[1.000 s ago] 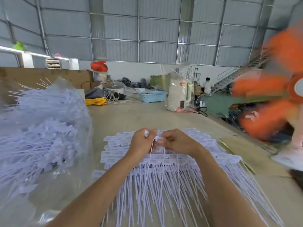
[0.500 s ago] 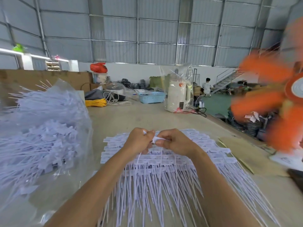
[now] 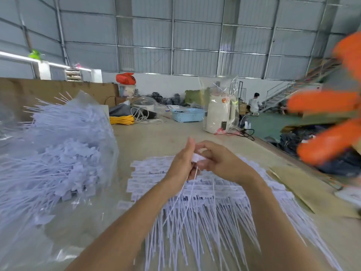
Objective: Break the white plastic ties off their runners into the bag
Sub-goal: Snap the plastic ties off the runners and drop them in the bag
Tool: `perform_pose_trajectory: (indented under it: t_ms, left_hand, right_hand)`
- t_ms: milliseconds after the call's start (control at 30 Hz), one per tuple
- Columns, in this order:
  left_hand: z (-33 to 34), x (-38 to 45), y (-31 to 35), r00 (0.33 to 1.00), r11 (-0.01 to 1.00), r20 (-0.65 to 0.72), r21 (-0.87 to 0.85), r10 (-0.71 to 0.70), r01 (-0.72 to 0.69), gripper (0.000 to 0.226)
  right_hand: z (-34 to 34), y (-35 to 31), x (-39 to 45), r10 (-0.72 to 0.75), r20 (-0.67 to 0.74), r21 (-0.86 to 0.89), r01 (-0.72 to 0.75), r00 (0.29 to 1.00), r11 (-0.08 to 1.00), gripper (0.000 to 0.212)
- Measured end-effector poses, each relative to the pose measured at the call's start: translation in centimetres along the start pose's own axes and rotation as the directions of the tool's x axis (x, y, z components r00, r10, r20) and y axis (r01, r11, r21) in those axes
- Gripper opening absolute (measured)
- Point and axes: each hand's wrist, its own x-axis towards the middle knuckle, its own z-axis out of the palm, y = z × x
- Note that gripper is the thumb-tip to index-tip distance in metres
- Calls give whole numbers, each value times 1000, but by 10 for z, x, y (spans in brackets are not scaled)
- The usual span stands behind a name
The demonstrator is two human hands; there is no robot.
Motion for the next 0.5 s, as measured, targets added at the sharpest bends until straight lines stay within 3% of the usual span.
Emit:
perform_pose_trajectory:
  t_ms: [167,267,333,500]
  left_hand:
    - [-1,-6,-5,981,973,-70,162,179,-166,32]
    - [-6,-4,-7,968,972,-156,159,199,-174,30]
    - [-8,-5,-7,970,977,-163,137,183,-161,30]
    - [-9,-8,-6,988,996,-143,75,60,-49,36]
  right_hand:
    - [3,9,4,39,-147,-12,-41,988,999,37]
    - [2,14,3,97,-85,-140,-109,992,984,19]
    - [4,14,3,83,-35,-127,-87,996,988,21]
    - [9,13,5,4,-75,-143,-14,997,990,37]
